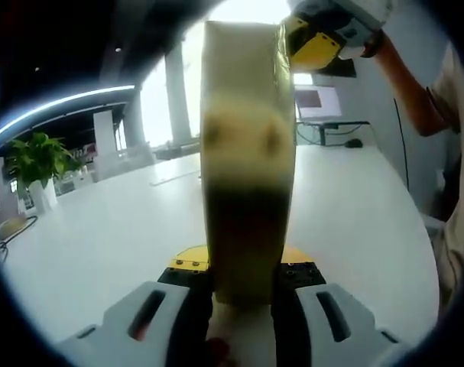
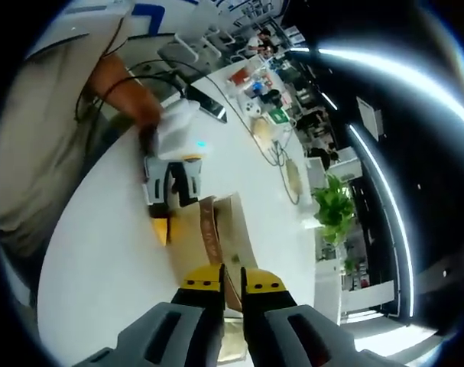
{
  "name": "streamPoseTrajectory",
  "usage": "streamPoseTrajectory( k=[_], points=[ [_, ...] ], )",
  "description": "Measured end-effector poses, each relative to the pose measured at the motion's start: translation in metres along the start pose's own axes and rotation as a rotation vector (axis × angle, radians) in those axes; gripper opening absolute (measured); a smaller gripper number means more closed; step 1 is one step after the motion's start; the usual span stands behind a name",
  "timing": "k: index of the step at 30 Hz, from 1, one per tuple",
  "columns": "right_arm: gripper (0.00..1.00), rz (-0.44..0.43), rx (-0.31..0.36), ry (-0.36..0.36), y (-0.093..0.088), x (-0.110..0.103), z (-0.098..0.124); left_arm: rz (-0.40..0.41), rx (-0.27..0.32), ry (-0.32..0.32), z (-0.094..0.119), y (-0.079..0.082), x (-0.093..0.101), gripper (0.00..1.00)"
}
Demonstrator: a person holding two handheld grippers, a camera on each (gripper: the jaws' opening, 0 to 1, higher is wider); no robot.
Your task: Extract single mask from mask box in order stack masks on table
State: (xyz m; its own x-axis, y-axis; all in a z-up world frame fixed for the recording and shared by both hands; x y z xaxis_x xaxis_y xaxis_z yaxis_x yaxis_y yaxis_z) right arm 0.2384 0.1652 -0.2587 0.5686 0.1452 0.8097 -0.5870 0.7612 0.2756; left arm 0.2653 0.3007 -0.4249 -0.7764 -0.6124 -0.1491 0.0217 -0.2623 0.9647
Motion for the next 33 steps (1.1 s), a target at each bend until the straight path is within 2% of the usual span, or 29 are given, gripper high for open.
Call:
streamPoseTrajectory(
  k=[3, 9, 15, 24, 33],
  points=[
    [0.03, -0.003, -0.004, 0.009, -0.0005, 0.0008, 0.0018, 0.011, 0.0, 0.001, -0.0001, -0.0003, 0.0, 0.2],
    [0.0, -0.066, -0.016, 0.049, -0.0003, 0.0066, 0.0013, 0.022, -0.002, 0.002, 0.0003, -0.0002, 0.0004, 0.19],
    [0.0, -0.059, -0.044, 0.08, 0.0018, 0.0075, 0.0003, 0.034, -0.005, 0.002, 0.0006, -0.0003, 0.0002, 0.19],
    [0.0, -0.051, -0.066, 0.044, 0.0033, 0.0037, -0.0041, 0.062, -0.012, 0.003, 0.0009, -0.0012, 0.0, 0.19],
    [0.0, -0.067, -0.06, 0.046, 0.0041, 0.0028, -0.0057, 0.058, -0.012, 0.003, 0.0009, -0.0014, -0.0005, 0.19]
  ],
)
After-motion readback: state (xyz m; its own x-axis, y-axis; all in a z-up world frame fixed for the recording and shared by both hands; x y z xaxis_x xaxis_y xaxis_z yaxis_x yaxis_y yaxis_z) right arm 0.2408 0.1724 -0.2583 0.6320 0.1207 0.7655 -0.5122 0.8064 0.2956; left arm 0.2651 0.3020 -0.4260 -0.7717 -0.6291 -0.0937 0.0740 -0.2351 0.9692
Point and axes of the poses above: the point that each gripper's makers call its tool centre point, and the gripper's own axes: z roughly backward along the fingers, x roughly to its right, y roughly out of its top, the point moved 8 cm from there along z, roughly backward along the fingers, and after that the axes turned 1 degree about -y, right-handed, at the moved point
